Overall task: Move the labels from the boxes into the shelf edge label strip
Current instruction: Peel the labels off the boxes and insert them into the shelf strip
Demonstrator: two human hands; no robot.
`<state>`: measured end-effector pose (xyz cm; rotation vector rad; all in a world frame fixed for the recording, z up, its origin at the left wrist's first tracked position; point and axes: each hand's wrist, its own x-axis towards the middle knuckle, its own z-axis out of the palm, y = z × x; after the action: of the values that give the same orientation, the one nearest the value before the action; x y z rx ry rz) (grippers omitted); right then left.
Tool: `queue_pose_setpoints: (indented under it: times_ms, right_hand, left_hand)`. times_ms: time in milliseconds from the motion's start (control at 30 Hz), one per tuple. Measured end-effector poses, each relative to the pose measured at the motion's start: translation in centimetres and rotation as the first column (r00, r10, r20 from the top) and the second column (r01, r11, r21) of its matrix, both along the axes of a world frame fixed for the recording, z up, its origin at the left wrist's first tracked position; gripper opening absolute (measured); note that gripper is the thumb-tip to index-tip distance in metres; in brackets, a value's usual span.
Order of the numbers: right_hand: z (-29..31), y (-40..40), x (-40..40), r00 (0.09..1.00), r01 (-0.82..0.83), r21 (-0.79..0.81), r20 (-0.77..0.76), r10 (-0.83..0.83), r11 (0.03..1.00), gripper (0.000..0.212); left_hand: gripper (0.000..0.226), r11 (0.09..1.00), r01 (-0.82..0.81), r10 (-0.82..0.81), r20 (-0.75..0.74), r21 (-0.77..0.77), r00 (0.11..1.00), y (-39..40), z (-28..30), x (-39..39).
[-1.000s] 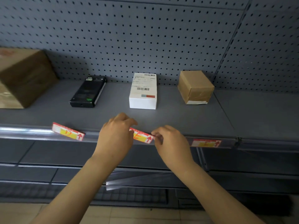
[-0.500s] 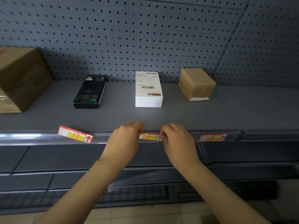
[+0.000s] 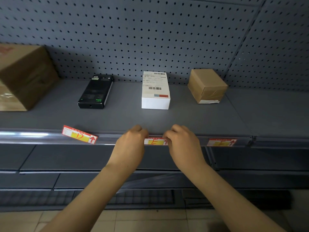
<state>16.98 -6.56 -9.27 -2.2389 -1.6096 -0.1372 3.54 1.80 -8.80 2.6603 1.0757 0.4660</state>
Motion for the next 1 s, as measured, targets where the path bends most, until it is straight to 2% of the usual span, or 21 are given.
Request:
queue_pose_setpoints:
  times_ms: [67, 200, 367, 500, 633, 700, 767, 867, 1000]
  right_hand:
    - [0.0, -0.2, 0.0, 1.000, -0.005, -0.008, -0.001, 0.005, 1.000, 0.021]
    - [0.4, -0.3, -0.2, 0.999, -0.021, -0.040, 0.026, 0.022, 0.999, 0.019]
    - [0.4, 0.0, -0.9, 0.990, -0.136, -0.103, 0.033, 0.140, 0.985, 0.023]
    - [1.1, -0.1, -1.4, 0.989, -0.114, -0.125, 0.082, 0.125, 0.986, 0.021]
    - [2.3, 0.1, -3.2, 0.988, -0.063, -0.246, 0.118, 0.095, 0.967, 0.019]
    - [2.7, 0.5, -4.0, 0.986, -0.027, -0.208, 0.155, 0.060, 0.978, 0.013]
    - [2.4, 0.9, -4.8, 0.991, -0.019, -0.144, 0.125, 0.038, 0.989, 0.018]
    - [1.8, 1.8, -6.8, 0.995, -0.101, -0.080, -0.028, 0.099, 0.992, 0.032]
    - [1.3, 4.8, -10.9, 0.969, -0.153, 0.080, -0.182, 0.165, 0.985, 0.028]
  left_hand:
    - [0.032, 1.000, -0.014, 0.014, -0.042, 0.010, 0.999, -0.6, 0.0, 0.1]
    - [0.034, 0.999, -0.033, 0.033, -0.026, 0.011, 0.999, -0.8, 0.0, 0.1]
    - [0.033, 1.000, -0.022, 0.022, -0.010, 0.010, 1.000, -0.9, 0.0, 0.0]
    - [0.034, 1.000, 0.004, -0.003, 0.027, -0.012, 1.000, -0.7, -0.6, -0.5]
    - [0.041, 0.999, 0.030, -0.027, 0.079, -0.034, 0.997, -1.0, -0.8, -1.9]
    - [0.042, 1.000, 0.022, -0.020, 0.104, -0.018, 0.994, -0.9, -0.7, -2.9]
    - [0.040, 1.000, 0.025, -0.024, 0.130, -0.004, 0.991, -0.7, -0.5, -4.3]
    - [0.037, 1.000, 0.015, -0.017, 0.143, 0.020, 0.990, 0.6, 0.3, -6.7]
    - [0.029, 0.995, -0.036, 0.022, 0.147, 0.090, 0.989, 3.8, 1.7, -10.6]
